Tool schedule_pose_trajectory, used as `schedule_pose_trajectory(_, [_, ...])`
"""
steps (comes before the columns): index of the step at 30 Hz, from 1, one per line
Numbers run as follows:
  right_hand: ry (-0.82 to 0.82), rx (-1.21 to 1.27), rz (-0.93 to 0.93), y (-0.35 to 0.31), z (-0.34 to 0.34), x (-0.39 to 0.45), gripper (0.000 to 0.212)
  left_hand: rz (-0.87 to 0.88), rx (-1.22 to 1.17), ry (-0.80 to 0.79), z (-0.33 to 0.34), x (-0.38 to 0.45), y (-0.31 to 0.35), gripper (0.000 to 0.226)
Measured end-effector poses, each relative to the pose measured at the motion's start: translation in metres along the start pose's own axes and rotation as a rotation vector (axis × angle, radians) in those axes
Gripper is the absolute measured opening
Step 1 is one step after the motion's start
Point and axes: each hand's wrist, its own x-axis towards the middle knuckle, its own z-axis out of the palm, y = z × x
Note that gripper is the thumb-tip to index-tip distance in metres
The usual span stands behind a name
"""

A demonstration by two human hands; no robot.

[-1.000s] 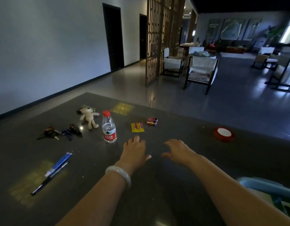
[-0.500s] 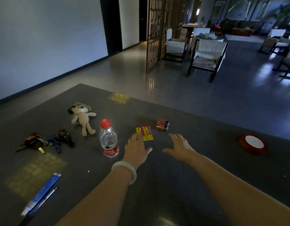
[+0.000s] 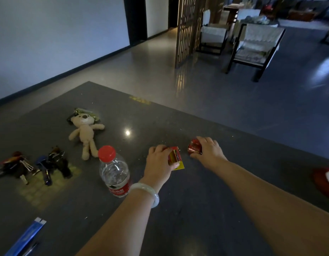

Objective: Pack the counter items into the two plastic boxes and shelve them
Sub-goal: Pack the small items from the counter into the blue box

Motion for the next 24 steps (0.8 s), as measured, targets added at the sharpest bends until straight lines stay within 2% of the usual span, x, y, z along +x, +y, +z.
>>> schedule_pose_trajectory(3, [0.102, 0.067, 0.009, 0.002, 0.008, -0.018, 0.072, 0.021, 0.014, 0.037, 0.003, -0.012, 0.005, 0.060])
schedule_pose_trajectory(7, [0.138, 0.085, 0.009, 0.009, 0.016, -0.066, 0.068, 0.042, 0.025, 0.064, 0.006, -0.044, 0.019, 0.060])
schedule_pose_trajectory(12, [0.148, 0.040, 0.072, 0.020, 0.016, -0.139, 0.067, 0.121, 0.024, 0.002, 0.004, -0.099, 0.040, 0.060])
schedule_pose_trajectory(20, [0.078, 0.050, 0.181, 0.035, 0.009, -0.242, 0.074, 0.202, 0.086, -0.182, -0.004, -0.187, 0.068, 0.060])
schedule_pose_trajectory(24, [0.109, 0.053, 0.184, 0.046, -0.003, -0.280, 0.074, 0.231, 0.075, -0.194, -0.017, -0.215, 0.092, 0.060])
